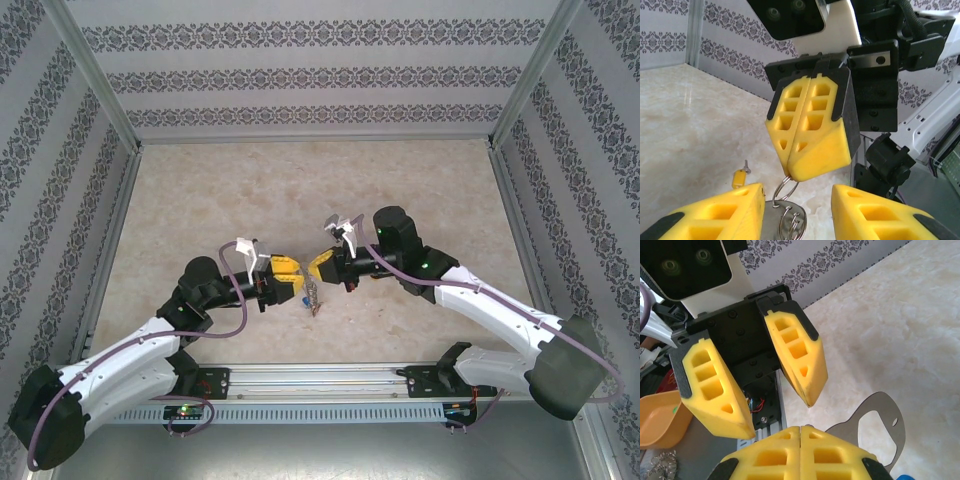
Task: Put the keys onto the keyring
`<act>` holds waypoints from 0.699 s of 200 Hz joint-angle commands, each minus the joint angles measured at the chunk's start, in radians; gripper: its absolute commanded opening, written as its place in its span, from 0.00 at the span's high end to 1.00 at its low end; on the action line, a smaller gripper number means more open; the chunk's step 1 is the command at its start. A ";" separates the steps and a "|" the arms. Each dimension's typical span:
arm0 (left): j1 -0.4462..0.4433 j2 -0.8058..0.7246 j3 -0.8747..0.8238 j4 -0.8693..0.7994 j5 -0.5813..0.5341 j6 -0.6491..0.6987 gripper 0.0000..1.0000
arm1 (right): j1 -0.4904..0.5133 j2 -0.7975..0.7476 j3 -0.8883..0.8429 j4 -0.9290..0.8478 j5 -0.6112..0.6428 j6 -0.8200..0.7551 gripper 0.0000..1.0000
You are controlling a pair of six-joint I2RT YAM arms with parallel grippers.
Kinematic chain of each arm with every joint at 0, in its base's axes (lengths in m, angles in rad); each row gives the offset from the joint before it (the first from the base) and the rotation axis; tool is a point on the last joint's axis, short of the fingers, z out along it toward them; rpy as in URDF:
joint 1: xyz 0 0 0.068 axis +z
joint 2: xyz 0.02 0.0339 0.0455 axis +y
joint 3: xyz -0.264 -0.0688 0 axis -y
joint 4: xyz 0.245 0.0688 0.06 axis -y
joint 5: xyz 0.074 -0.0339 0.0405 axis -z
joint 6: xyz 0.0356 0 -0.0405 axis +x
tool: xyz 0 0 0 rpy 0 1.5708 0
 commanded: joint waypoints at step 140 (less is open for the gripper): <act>-0.053 0.024 0.038 -0.070 -0.060 0.277 0.43 | 0.027 -0.019 0.034 -0.015 -0.034 -0.032 1.00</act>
